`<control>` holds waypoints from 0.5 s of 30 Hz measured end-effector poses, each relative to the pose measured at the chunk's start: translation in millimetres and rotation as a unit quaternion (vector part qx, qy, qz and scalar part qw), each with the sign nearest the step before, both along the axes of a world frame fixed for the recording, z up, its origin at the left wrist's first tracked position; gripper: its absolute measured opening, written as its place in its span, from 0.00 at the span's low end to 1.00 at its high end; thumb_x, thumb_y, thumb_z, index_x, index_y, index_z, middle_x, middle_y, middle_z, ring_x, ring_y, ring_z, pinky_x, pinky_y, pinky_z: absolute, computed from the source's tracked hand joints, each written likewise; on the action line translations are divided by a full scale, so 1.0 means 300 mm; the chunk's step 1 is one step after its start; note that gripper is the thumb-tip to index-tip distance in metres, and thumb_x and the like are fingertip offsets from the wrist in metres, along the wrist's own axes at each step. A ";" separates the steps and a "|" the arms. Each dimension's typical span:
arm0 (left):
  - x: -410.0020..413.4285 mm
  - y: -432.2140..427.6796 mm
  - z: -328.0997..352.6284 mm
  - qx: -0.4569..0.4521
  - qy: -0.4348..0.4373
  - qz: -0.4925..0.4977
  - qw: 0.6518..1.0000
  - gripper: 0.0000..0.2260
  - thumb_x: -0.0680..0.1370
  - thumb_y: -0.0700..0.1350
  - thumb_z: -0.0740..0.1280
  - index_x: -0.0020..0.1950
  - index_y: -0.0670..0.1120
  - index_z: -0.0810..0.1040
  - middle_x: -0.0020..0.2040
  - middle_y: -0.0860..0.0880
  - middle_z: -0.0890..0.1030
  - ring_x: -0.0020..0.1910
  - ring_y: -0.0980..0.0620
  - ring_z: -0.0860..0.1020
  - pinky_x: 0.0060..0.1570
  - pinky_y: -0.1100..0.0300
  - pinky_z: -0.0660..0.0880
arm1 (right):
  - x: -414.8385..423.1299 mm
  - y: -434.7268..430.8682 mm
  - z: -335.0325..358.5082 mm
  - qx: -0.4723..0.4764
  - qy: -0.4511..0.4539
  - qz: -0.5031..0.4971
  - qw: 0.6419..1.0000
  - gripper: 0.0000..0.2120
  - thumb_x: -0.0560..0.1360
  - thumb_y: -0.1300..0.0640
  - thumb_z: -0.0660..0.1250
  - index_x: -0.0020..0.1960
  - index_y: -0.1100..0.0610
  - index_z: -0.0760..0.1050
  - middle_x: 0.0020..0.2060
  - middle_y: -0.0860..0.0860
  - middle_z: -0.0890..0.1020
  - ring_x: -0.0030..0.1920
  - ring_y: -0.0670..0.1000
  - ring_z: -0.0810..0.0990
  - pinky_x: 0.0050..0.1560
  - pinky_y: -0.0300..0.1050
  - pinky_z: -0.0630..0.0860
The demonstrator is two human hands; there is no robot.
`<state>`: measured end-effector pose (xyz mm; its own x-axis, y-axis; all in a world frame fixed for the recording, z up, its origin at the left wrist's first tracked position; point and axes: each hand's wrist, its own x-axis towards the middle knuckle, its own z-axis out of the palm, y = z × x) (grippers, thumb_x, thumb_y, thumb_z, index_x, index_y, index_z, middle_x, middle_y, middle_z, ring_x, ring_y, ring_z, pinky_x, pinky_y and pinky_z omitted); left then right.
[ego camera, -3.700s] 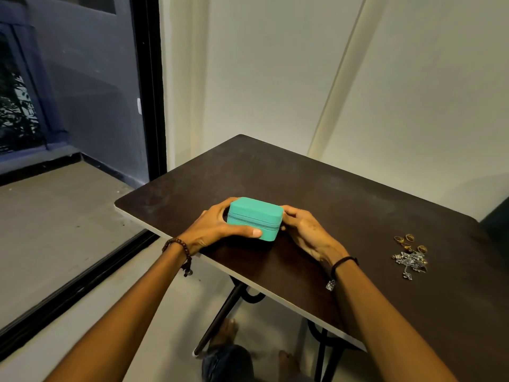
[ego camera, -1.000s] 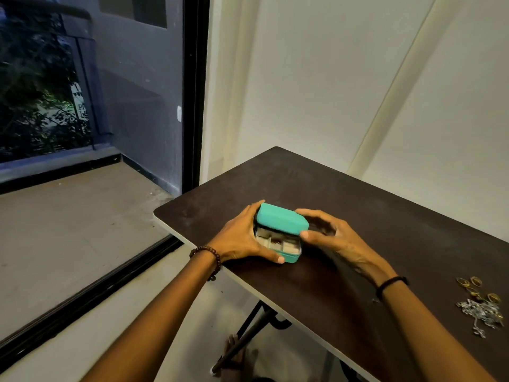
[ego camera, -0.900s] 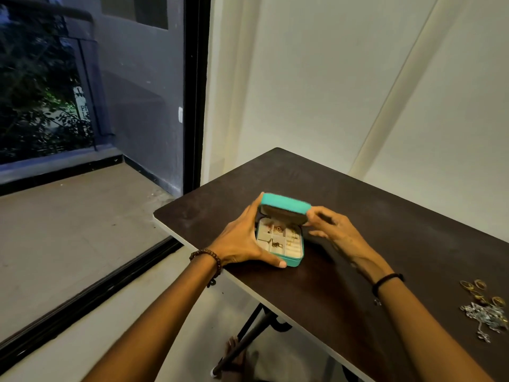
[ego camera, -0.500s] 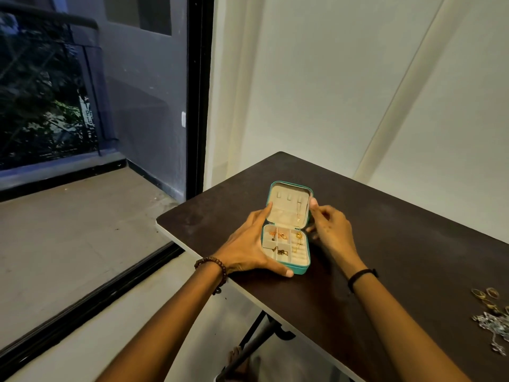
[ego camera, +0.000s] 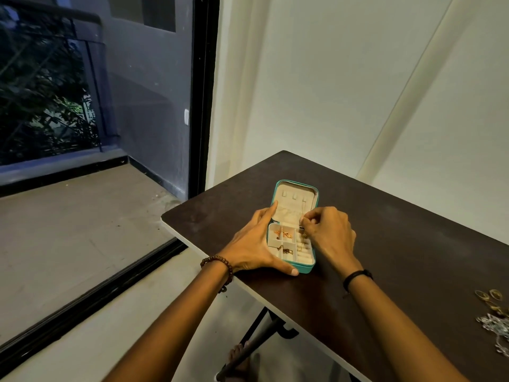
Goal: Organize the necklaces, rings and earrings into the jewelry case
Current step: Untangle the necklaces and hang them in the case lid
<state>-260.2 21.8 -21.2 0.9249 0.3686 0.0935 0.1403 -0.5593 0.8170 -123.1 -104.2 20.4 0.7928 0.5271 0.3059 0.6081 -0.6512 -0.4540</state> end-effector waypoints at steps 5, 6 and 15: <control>0.000 0.002 0.002 -0.002 -0.004 -0.003 1.000 0.63 0.58 0.61 0.83 0.80 0.59 0.44 0.75 0.60 0.57 0.71 0.57 0.66 0.71 0.49 0.69 | 0.007 -0.017 0.007 0.069 0.089 -0.005 0.994 0.06 0.74 0.50 0.74 0.38 0.45 0.81 0.43 0.42 0.84 0.46 0.47 0.83 0.45 0.55 0.83; 0.000 0.002 0.003 -0.003 -0.004 -0.003 1.000 0.63 0.58 0.61 0.83 0.80 0.59 0.43 0.75 0.60 0.57 0.71 0.57 0.66 0.72 0.49 0.69 | 0.008 -0.022 0.011 0.085 0.110 -0.002 0.990 0.06 0.73 0.51 0.74 0.38 0.45 0.82 0.42 0.41 0.84 0.46 0.46 0.83 0.45 0.54 0.83; 0.005 0.003 0.005 -0.010 -0.002 -0.006 1.000 0.63 0.59 0.60 0.83 0.81 0.57 0.43 0.76 0.58 0.57 0.72 0.55 0.65 0.73 0.48 0.67 | -0.001 -0.035 0.049 0.234 0.241 0.024 0.942 0.02 0.72 0.60 0.73 0.41 0.56 0.84 0.37 0.51 0.86 0.36 0.46 0.82 0.30 0.38 0.73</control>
<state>-258.8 22.6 -19.7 0.9287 0.3601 0.0889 0.1317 -0.5440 0.8287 -123.3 -114.6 35.0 0.8775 0.4629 0.1255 0.2825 -0.2874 -0.9152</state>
